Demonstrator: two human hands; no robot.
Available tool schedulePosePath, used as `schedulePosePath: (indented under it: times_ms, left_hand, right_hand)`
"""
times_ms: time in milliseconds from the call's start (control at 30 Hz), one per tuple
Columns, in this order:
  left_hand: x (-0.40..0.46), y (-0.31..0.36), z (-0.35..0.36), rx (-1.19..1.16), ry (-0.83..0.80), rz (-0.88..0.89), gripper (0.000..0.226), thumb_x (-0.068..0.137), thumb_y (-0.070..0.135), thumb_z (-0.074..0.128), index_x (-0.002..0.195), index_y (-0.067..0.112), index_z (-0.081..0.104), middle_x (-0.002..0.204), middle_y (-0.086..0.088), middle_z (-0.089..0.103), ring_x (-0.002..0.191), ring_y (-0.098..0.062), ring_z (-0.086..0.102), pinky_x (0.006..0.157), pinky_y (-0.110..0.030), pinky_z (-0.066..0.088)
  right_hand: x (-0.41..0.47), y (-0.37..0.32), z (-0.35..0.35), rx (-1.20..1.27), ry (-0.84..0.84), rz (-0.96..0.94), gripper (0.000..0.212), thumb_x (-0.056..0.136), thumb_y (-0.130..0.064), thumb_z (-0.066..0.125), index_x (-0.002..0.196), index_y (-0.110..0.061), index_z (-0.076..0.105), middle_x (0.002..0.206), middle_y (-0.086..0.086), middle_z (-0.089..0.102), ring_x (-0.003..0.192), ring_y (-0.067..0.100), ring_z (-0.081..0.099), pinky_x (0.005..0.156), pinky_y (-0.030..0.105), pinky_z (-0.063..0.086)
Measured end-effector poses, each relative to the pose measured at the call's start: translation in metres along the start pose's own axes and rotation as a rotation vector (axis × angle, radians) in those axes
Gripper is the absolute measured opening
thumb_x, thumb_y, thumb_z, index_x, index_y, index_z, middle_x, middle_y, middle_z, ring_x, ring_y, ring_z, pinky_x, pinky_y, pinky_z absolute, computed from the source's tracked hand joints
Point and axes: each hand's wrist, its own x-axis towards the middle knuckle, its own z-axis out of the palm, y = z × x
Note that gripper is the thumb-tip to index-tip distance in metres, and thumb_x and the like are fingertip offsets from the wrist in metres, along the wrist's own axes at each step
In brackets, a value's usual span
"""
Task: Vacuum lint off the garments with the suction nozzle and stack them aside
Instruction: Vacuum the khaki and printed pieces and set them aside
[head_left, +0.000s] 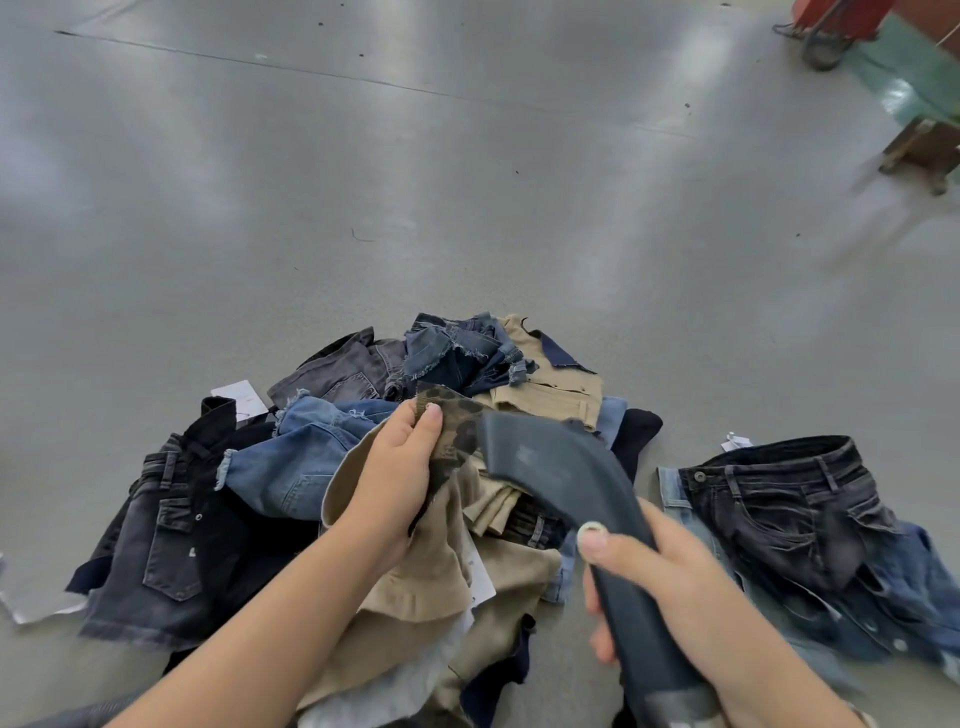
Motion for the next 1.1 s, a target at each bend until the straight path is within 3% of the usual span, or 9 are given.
schedulePosePath:
  times_ms: [133, 267, 433, 533, 633, 733, 833, 1000, 1100]
  left_hand:
    - [-0.005, 0.006, 0.001, -0.122, -0.13, -0.054, 0.015, 0.09, 0.029, 0.058, 0.083, 0.024, 0.069, 0.083, -0.011, 0.072, 0.065, -0.019, 0.068, 0.054, -0.028, 0.055]
    - [-0.002, 0.01, 0.002, -0.133, 0.051, 0.007, 0.02, 0.093, 0.028, 0.057, 0.075, 0.024, 0.064, 0.07, -0.003, 0.07, 0.056, -0.012, 0.064, 0.051, -0.024, 0.051]
    - [0.002, 0.016, 0.001, -0.175, 0.133, -0.011, 0.016, 0.1, 0.023, 0.047, 0.091, 0.011, 0.054, 0.061, 0.001, 0.067, 0.044, -0.009, 0.059, 0.04, -0.02, 0.046]
    - [0.0, 0.015, 0.002, -0.19, 0.108, -0.035, 0.016, 0.099, 0.023, 0.049, 0.088, 0.014, 0.056, 0.065, 0.001, 0.068, 0.049, -0.008, 0.061, 0.045, -0.02, 0.047]
    - [0.0, 0.012, 0.003, -0.198, 0.095, -0.038, 0.016, 0.099, 0.023, 0.049, 0.087, 0.014, 0.056, 0.066, 0.0, 0.068, 0.052, -0.008, 0.061, 0.048, -0.02, 0.049]
    - [0.001, 0.016, 0.002, -0.243, 0.128, -0.038, 0.015, 0.098, 0.023, 0.05, 0.089, 0.014, 0.057, 0.069, -0.002, 0.068, 0.057, -0.012, 0.062, 0.055, -0.026, 0.051]
    - [0.002, 0.018, 0.001, -0.257, 0.126, -0.042, 0.014, 0.099, 0.023, 0.049, 0.093, 0.012, 0.055, 0.062, 0.001, 0.068, 0.048, -0.009, 0.06, 0.044, -0.02, 0.048]
    - [0.001, 0.011, 0.004, -0.207, 0.074, -0.041, 0.013, 0.099, 0.024, 0.049, 0.093, 0.015, 0.058, 0.075, -0.002, 0.071, 0.059, -0.011, 0.064, 0.054, -0.025, 0.052]
    - [0.003, 0.011, 0.003, -0.193, 0.1, -0.038, 0.014, 0.098, 0.025, 0.051, 0.09, 0.018, 0.06, 0.077, -0.002, 0.071, 0.065, -0.012, 0.064, 0.062, -0.027, 0.052]
  right_hand:
    - [-0.003, -0.01, -0.013, 0.036, 0.07, -0.042, 0.017, 0.07, -0.031, 0.076, 0.079, -0.023, 0.064, 0.062, 0.015, 0.059, 0.043, 0.03, 0.055, 0.042, 0.028, 0.046]
    - [-0.013, 0.001, -0.003, -0.005, -0.048, -0.038, 0.029, 0.057, -0.044, 0.073, 0.084, -0.038, 0.066, 0.062, 0.014, 0.062, 0.046, 0.029, 0.058, 0.045, 0.031, 0.047]
    - [-0.013, 0.015, 0.017, -0.272, -0.139, -0.057, 0.043, 0.066, -0.051, 0.066, 0.109, -0.049, 0.057, 0.087, -0.001, 0.07, 0.08, 0.009, 0.068, 0.075, 0.019, 0.05]
    - [-0.011, 0.007, 0.017, -0.125, -0.113, -0.002, 0.032, 0.067, -0.038, 0.067, 0.099, -0.04, 0.063, 0.07, 0.012, 0.067, 0.058, 0.025, 0.064, 0.055, 0.027, 0.05]
    - [-0.01, 0.0, 0.006, 0.011, -0.027, 0.019, 0.04, 0.067, -0.029, 0.066, 0.105, -0.021, 0.059, 0.06, 0.018, 0.059, 0.042, 0.03, 0.054, 0.041, 0.029, 0.044]
    - [-0.012, 0.0, 0.006, -0.016, -0.091, 0.001, 0.036, 0.065, -0.036, 0.071, 0.1, -0.033, 0.064, 0.064, 0.017, 0.063, 0.05, 0.03, 0.059, 0.048, 0.029, 0.048]
    - [-0.015, 0.007, 0.016, -0.183, -0.18, -0.02, 0.045, 0.06, -0.052, 0.067, 0.104, -0.044, 0.062, 0.081, 0.012, 0.07, 0.071, 0.021, 0.067, 0.066, 0.023, 0.05]
    - [-0.009, 0.003, 0.014, -0.013, -0.082, 0.034, 0.034, 0.066, -0.035, 0.07, 0.099, -0.032, 0.063, 0.061, 0.014, 0.06, 0.046, 0.027, 0.056, 0.045, 0.028, 0.045]
    - [-0.011, 0.0, 0.006, 0.012, -0.076, 0.033, 0.045, 0.063, -0.033, 0.072, 0.106, -0.025, 0.061, 0.062, 0.014, 0.061, 0.045, 0.027, 0.057, 0.043, 0.026, 0.045]
